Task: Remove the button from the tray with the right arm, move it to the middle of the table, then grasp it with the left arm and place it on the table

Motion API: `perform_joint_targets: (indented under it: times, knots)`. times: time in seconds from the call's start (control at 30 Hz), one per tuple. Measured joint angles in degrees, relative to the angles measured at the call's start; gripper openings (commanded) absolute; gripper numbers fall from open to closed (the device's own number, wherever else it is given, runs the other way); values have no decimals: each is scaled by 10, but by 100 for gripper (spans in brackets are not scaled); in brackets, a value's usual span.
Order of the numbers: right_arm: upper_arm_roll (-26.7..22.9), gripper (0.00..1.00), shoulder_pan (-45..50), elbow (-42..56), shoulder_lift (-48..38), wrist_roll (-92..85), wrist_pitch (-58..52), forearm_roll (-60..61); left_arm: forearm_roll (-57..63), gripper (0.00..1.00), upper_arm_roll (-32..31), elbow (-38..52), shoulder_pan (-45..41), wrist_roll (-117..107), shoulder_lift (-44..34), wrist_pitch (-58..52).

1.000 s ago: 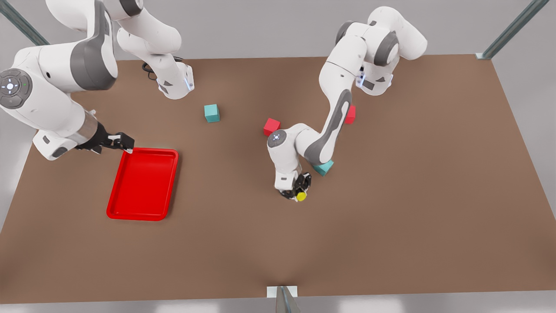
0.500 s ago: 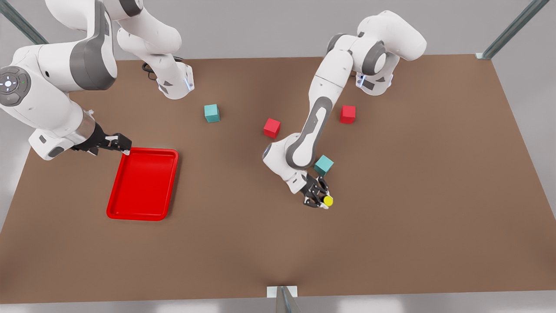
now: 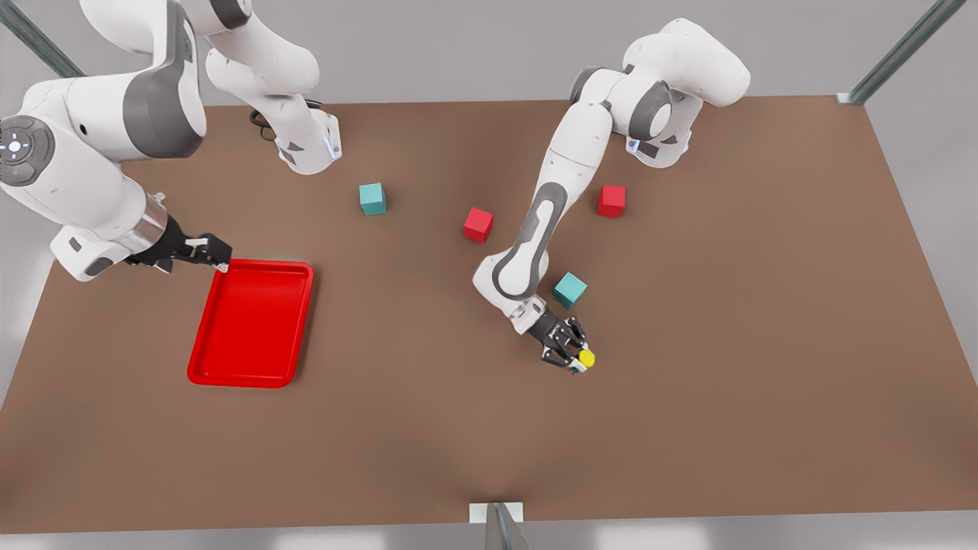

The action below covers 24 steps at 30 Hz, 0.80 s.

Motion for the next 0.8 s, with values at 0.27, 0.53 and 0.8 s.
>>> perform_joint_targets:
  times: [0.27,0.53,0.8]
  knots:
    - [1,100,1,0,0,0,0,0,20,100,0,-1,-1,-15,15,-1]
    - [1,100,-3,0,0,-1,0,-1,20,100,-2,0,-1,-25,15,-6]
    - [1,100,0,0,0,-1,0,0,20,100,-2,1,0,-30,14,-7]
